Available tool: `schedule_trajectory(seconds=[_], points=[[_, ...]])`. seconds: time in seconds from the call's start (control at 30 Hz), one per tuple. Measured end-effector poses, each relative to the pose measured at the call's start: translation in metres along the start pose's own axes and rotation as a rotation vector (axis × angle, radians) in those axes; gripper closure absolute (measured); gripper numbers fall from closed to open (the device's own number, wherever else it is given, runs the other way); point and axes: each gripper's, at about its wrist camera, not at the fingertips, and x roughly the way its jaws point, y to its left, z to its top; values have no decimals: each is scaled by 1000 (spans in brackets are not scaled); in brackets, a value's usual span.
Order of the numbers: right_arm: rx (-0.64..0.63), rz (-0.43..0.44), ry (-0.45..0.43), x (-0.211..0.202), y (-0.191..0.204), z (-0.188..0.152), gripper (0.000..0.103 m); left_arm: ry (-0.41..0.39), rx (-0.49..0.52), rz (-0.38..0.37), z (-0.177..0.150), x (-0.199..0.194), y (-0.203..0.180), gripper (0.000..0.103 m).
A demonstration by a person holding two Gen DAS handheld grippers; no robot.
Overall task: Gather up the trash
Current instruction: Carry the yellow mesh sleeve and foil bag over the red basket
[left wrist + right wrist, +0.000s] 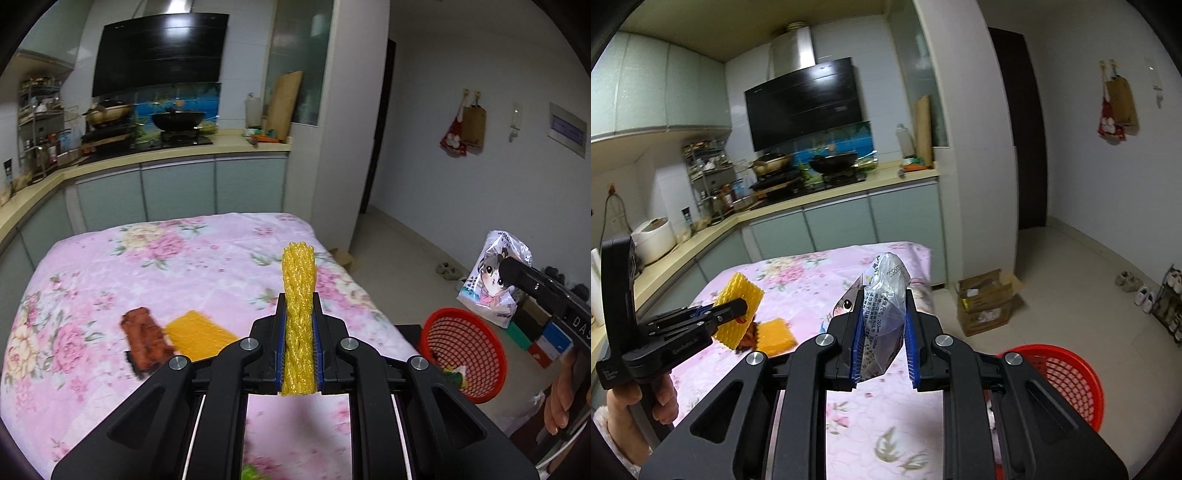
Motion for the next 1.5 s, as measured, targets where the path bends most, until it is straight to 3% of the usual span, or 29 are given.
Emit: schedule_trajectory(seconds=[0.63, 0.9, 1.13, 1.5], points=[[151, -207, -6, -31, -69, 1, 84, 72, 71, -204, 5, 44, -99, 92], [235, -289, 73, -25, -100, -10, 84, 120, 88, -278, 4, 69, -136, 92], [271, -384, 135, -11, -124, -22, 84, 175, 109, -300, -3, 94, -160, 92], [321, -456, 235, 9, -152, -39, 84, 293, 179, -330, -32, 136, -209, 92]])
